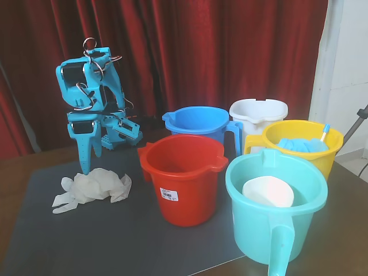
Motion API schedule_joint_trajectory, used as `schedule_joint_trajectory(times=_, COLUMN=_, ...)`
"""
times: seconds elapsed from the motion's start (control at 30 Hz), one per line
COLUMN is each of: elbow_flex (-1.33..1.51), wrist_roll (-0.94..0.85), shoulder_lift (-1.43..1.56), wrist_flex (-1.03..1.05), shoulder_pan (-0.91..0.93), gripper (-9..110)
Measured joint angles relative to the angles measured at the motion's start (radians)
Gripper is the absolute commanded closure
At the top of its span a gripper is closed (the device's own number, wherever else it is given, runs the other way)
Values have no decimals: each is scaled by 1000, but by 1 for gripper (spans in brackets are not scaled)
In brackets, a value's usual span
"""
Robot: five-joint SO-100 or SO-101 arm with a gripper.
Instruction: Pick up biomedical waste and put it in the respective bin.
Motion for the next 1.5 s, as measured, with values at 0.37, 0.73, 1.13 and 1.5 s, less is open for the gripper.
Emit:
schedule_joint_trajectory(times=0.37, elbow_flex=227, wrist_roll=0, shoulder_lift=-3, wrist_flex=-204, shoulder_pan=0, gripper=63)
schedule_joint_trajectory(times=0.73, elbow_flex=318, wrist_roll=-127, shoulder_lift=-5, wrist_flex=-497, shoulder_pan=71, gripper=84)
schedule_joint_trajectory(times=1.13, elbow_flex=364, wrist_roll=-218, shoulder_lift=-87, wrist_flex=-526, shoulder_pan=77, gripper=81)
schedule_joint_trajectory(times=1.5, elbow_flex=486, wrist_roll=-147, shoulder_lift=-71, wrist_flex=-594, shoulder_pan=78, gripper=68)
